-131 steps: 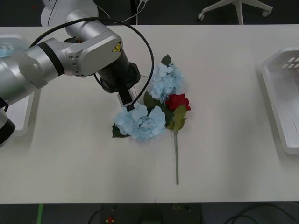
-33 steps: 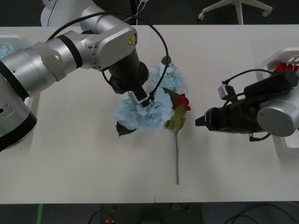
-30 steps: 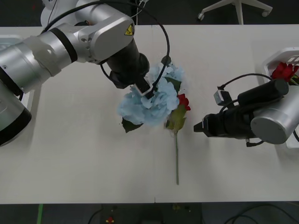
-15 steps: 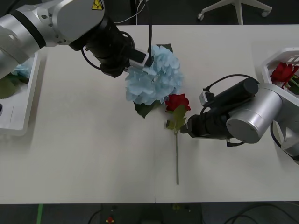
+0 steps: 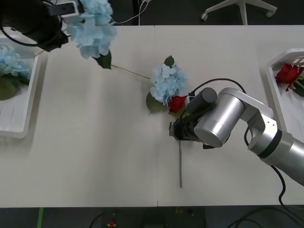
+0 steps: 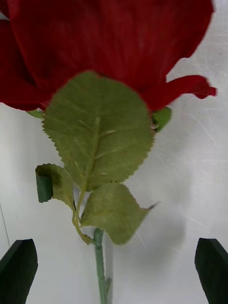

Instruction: Put the red flowers into the right box and the blue flowers into the left box

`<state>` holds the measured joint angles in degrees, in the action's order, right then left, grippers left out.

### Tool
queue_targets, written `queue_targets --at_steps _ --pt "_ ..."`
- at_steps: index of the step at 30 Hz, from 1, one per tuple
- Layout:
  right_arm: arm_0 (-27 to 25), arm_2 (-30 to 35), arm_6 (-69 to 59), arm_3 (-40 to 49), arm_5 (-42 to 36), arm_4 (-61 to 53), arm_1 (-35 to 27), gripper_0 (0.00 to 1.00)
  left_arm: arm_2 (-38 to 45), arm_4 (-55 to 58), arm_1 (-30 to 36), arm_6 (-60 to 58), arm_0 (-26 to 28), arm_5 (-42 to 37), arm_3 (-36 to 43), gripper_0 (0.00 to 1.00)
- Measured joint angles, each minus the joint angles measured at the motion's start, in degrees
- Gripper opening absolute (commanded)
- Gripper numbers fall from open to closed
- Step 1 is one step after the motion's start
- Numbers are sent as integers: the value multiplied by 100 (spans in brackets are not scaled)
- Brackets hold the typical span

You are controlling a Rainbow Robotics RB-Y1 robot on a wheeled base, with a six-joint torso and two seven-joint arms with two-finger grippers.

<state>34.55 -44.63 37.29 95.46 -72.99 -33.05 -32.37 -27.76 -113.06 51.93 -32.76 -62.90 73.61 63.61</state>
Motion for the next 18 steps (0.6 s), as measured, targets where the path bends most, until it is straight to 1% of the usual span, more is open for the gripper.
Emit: queue_targets --at_steps 3,6,10,13,18 --pt "89 -42 0 -248 -48 124 197 96 7 3 488 -793 44 173 -70 0" --pt "179 -114 0 -461 -59 228 352 96 112 9 778 -1187 47 328 -364 0" --pt "234 -186 0 -539 -62 277 423 96 547 -8 832 -1425 48 404 -890 0" --pt "242 -249 0 -540 -94 327 423 96 865 -233 833 -1843 50 405 -1224 0" --pt "243 -375 -1 -542 -183 429 423 96 1032 -326 926 -2722 50 405 -1959 0"
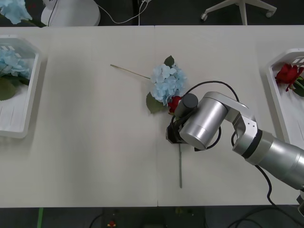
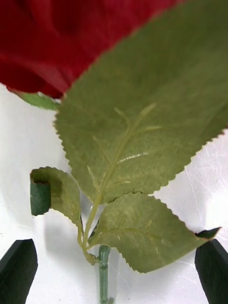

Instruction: Put the red flowers into the right box and the blue flowers into the left box

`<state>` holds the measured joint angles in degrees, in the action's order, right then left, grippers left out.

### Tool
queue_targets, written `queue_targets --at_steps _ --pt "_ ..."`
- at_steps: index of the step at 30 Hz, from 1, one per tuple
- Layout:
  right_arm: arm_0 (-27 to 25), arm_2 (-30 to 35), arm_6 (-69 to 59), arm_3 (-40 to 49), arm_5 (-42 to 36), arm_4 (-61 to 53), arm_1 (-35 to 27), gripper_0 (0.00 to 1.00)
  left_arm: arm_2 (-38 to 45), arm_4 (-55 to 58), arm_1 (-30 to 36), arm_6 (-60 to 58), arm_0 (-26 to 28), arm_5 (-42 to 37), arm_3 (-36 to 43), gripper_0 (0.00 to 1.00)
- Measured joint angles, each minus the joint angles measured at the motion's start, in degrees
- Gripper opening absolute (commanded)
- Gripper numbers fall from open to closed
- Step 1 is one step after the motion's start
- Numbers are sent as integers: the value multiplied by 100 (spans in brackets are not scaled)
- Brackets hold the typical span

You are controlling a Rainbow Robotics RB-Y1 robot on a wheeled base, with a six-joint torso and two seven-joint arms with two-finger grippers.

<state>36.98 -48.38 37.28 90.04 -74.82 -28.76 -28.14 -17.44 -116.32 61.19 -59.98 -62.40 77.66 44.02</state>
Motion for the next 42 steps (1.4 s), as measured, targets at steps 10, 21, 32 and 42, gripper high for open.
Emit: queue_targets --at_steps 10,21,32,42 --pt "3 -47 0 -4 -89 37 1 93 0 -789 251 -167 3 -366 -1402 0" --pt "4 -72 0 -5 -100 65 1 35 0 -1562 220 -480 412 -905 -1567 0" --pt "37 -100 0 -120 -105 65 11 0 0 -1974 -10 -799 1169 -1666 -1567 0" --pt "181 -92 0 -205 -106 -15 20 0 0 -2218 -322 -793 1177 -1889 -1567 79"
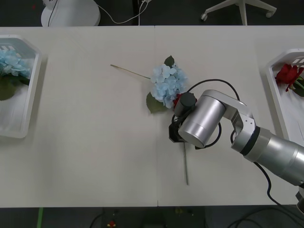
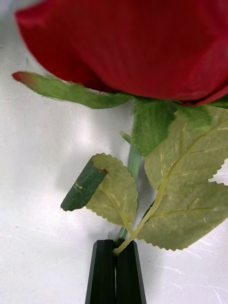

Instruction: Put the red flowers into the right box and the blue flowers into the left box

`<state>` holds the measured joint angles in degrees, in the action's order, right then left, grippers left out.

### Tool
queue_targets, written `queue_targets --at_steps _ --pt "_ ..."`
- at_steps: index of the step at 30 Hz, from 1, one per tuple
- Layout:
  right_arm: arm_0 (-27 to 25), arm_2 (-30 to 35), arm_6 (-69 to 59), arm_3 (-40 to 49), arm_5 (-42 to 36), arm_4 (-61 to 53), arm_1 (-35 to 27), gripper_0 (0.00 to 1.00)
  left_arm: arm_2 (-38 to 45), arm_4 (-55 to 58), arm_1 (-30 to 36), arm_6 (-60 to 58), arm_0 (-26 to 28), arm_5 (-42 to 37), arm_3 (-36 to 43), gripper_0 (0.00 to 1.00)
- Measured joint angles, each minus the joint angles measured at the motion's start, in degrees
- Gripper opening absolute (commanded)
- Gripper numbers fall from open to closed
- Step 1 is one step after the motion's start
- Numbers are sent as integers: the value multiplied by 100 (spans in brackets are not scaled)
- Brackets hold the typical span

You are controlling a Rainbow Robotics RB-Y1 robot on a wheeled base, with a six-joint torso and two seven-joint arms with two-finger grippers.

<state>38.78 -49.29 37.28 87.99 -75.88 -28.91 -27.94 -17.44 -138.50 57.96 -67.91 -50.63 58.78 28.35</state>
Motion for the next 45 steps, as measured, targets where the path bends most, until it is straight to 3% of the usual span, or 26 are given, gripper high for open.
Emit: queue_targets --at_steps 3,11,18,24,33,38,45 --pt "38 62 0 -8 -28 -140 0 0 0 -20 -32 16 0 -62 0 93" --pt "252 569 29 -8 -592 -552 -102 0 109 -20 -43 994 2 -96 464 93" --pt "365 1265 1344 30 -866 -861 -575 0 882 -17 -59 2218 8 494 1435 94" --pt "369 2273 2388 85 -965 -1277 -1123 0 940 41 -130 2644 12 978 2428 94" --pt "369 3699 3800 3 -992 -1224 -1909 0 940 42 -758 3714 14 1372 3686 93" --pt "378 4016 4997 -727 -943 -1003 -2439 0 940 43 -1159 4752 14 1473 4010 93" --pt "379 4034 5637 -2158 -145 -783 -2840 0 940 18 -2043 5838 -8 1474 3996 93"
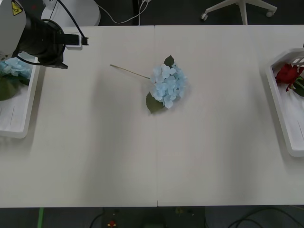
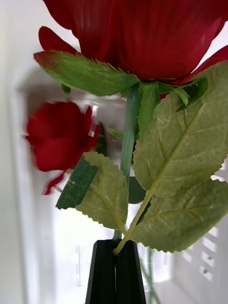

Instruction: Put the red flowers into the right box and the blue flowers into the left box

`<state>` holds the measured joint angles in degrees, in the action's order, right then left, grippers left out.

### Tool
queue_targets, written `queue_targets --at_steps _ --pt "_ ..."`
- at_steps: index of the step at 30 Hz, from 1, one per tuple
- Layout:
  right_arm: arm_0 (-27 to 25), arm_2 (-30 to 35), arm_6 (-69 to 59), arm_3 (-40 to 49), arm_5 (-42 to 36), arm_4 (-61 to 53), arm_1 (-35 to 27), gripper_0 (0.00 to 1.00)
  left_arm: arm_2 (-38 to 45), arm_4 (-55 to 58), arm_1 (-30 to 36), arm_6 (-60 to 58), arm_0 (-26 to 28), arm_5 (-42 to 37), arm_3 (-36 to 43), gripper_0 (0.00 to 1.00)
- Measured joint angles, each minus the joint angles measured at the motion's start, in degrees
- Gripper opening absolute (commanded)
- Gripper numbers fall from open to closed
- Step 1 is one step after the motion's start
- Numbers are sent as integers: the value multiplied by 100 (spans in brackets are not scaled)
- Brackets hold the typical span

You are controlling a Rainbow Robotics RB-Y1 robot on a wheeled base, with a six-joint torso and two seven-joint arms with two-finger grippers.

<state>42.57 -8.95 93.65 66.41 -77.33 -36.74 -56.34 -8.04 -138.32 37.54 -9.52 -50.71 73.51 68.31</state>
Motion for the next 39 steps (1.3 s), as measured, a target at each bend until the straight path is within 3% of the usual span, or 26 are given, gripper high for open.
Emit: queue_targets --at_steps 9,12,19,21,22,23,25,28,34,39 --pt "3 129 587 -1164 820 221 -23 0 -1 -193 -715 3 -245 262 -127 93" --pt "2 129 587 -1370 937 408 -21 0 -48 -332 -743 3 -245 289 38 85" --pt "2 18 588 -1671 1221 699 7 0 -769 -1157 -875 -6 -246 291 398 84" --pt "2 -144 588 -1706 1297 701 7 7 -803 -1457 -1063 -6 -246 291 386 84" --pt "2 -230 588 -1708 1314 701 7 25 -803 -1539 -1165 -6 -247 284 357 84" --pt "2 -315 588 -1709 1321 701 7 32 -808 -1553 -1254 -6 -247 261 311 84" --pt "2 -427 588 -1710 1321 703 7 59 -877 -1553 -1383 -6 -273 132 141 87" --pt "2 -450 588 -1710 1321 701 7 77 -1167 -1534 -1490 -6 -411 -104 -289 100" --pt "2 -432 588 -1714 1260 435 7 90 -1500 -1110 -1764 14 -984 -461 -1674 100" --pt "6 -36 1002 -1664 525 -474 -5 92 -1502 -1105 -2079 324 -1336 -796 -2392 100"
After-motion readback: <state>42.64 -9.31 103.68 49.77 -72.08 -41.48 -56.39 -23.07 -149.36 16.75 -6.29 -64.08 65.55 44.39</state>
